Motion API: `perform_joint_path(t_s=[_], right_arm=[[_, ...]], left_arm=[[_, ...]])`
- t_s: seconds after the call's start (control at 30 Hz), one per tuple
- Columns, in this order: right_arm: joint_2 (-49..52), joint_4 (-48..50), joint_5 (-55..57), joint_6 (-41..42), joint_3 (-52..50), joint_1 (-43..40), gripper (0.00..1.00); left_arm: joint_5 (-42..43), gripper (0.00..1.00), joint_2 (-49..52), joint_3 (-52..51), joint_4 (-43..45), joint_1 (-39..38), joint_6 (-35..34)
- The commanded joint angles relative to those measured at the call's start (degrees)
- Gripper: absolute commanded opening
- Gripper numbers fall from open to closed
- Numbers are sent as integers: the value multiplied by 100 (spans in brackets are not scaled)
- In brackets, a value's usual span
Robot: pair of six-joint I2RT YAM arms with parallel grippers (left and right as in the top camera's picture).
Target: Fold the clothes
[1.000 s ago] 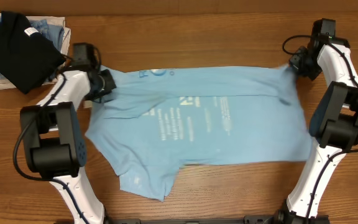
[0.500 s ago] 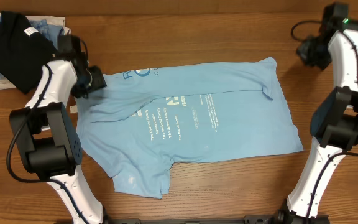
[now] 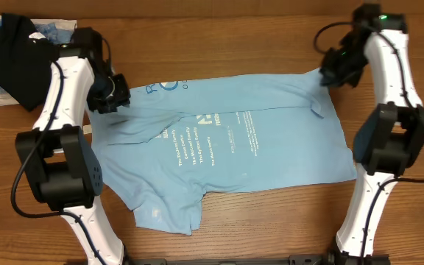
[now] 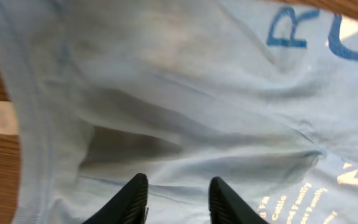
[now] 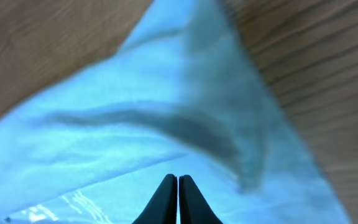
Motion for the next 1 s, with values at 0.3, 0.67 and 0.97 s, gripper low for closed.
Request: perform_joint_path(t_s=[0.3, 0.67, 0.97], right_arm=[[-55, 785, 415, -98, -1172, -4, 11], [-46, 1565, 597, -98, -1751, -39, 14], [-46, 2111, 1462, 358, -2057, -125, 10]], left_arm=[[107, 22, 44, -1167, 476, -61, -42], [-372, 23, 44, -1784, 975, -59, -13], [-647, 10, 44, -1794, 966, 212, 120]])
